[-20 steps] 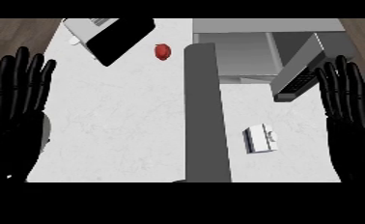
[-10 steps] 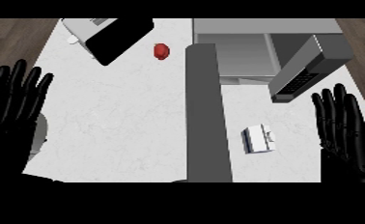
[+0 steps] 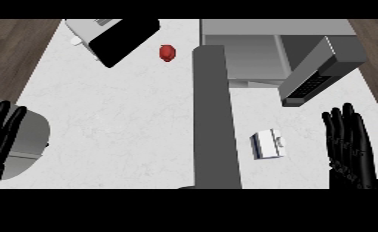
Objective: Pick up the milk, place it into the microwave and close the microwave
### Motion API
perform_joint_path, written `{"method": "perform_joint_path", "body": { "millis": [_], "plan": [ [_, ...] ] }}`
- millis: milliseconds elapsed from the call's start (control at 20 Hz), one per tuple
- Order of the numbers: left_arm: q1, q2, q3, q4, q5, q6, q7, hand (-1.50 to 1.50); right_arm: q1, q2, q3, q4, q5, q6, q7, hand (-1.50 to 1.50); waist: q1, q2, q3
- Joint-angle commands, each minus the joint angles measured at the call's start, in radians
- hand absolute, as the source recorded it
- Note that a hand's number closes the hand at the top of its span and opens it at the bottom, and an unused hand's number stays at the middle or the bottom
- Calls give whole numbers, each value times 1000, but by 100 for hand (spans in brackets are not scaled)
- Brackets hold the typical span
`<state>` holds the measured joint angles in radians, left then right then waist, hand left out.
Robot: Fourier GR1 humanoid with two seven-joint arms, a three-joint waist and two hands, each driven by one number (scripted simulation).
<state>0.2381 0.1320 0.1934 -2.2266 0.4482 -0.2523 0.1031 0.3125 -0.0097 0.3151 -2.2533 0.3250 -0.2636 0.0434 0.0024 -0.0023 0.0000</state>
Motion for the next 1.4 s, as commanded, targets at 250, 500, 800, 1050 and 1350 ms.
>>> {"method": "perform_joint_path", "body": {
  "millis": [250,500,800,1050,1350],
  "plan": [
    [152,9,124,-110,153,-92,18,-150,-49,10,-47,250,-20,-123,-95,-150,9,1,0],
    [171,75,256,-86,291,-156,28,-150,10,10,-64,364,-58,-181,-203,-150,8,1,0],
    [242,37,274,-123,320,-203,32,-150,-32,9,-175,619,-152,-168,-373,-150,9,1,1],
    [274,-27,282,-57,272,-295,-34,-150,-9,-11,-276,763,-220,-118,-492,-150,7,1,0],
    [210,49,350,-106,366,-212,67,-150,-87,-4,-336,1041,-256,-75,-715,-150,3,2,1]
  ]
}}
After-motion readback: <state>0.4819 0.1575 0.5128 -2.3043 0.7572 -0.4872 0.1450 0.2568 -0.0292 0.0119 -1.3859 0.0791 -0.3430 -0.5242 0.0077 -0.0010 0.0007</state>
